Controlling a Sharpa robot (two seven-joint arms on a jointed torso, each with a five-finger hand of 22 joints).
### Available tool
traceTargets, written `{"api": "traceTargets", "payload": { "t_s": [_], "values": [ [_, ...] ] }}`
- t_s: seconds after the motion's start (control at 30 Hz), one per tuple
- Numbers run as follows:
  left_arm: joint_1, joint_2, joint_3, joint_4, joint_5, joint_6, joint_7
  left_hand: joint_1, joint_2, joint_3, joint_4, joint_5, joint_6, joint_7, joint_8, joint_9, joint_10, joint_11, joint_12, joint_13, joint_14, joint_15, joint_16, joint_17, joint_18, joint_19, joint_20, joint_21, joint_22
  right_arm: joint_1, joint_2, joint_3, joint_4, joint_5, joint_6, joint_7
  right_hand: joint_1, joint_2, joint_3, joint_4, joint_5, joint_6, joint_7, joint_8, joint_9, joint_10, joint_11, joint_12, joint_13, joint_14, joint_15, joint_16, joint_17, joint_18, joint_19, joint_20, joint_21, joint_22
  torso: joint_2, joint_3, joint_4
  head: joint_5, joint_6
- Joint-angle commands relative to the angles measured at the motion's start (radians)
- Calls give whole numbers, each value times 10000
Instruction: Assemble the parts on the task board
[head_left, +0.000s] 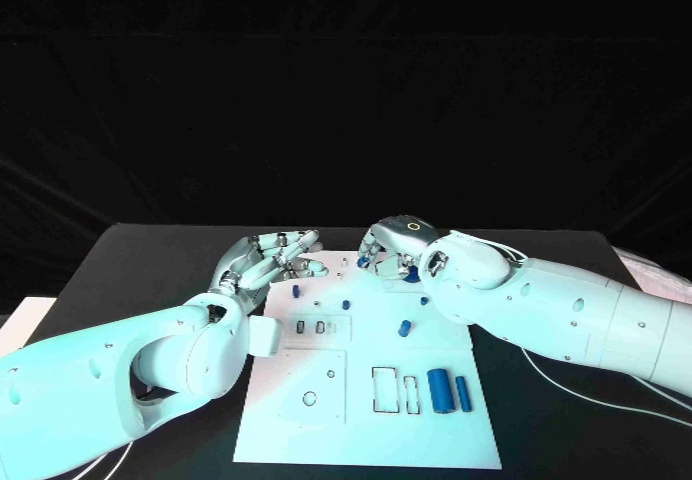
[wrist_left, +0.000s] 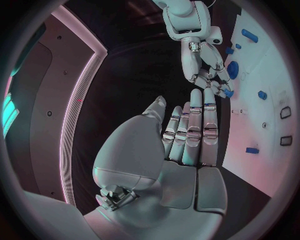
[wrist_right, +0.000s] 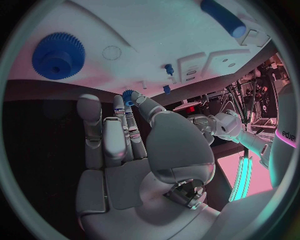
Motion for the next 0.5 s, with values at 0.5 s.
{"api": "traceTargets", "payload": {
  "t_s": [0.5],
  "values": [
    [13, 40, 11, 26, 31, 167, 98, 118, 8, 20, -80, 21, -19, 89, -51, -9, -4, 85, -51, -8, -100, -3, -60, 29, 2, -18, 58, -56, -13, -7, 897, 5, -1066, -162, -321, -179, 51, -3, 53, 71, -90, 10, 32, -24, -7, -11, 7, -57, -21, 345, -23, 81, 34, -169, 48, -14, 73, 22, 174, -62, 100, -95, 118]
  ]
}}
